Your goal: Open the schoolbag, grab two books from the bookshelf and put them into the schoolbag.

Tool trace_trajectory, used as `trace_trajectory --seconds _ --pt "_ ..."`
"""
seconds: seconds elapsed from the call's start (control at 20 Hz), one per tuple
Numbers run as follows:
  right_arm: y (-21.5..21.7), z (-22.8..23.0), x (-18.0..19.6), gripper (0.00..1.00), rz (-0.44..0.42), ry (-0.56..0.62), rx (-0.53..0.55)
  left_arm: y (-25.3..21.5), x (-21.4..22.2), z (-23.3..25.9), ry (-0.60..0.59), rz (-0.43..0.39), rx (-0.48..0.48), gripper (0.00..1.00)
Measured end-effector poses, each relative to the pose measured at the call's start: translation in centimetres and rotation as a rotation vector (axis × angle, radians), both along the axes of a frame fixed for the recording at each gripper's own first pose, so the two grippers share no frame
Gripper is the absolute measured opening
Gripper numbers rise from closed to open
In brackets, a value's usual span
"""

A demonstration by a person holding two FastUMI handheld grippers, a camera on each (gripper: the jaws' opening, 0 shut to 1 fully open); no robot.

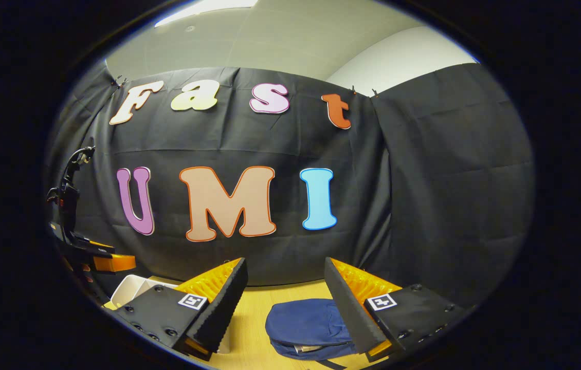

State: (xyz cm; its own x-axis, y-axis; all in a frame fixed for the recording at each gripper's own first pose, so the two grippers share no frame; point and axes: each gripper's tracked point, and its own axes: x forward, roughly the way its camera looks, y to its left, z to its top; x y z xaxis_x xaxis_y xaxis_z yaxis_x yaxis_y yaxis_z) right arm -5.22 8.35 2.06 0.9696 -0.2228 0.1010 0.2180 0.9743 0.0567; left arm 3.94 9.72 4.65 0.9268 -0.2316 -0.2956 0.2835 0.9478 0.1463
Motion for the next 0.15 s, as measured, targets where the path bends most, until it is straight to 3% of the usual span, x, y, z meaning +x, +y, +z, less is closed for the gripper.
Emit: trace_trajectory --seconds 0.15 --pt "1.27 0.20 -0.30 1.00 -0.004 -0.008 0.001 1.10 -0.18 0.07 0.000 -0.011 0.003 0.92"
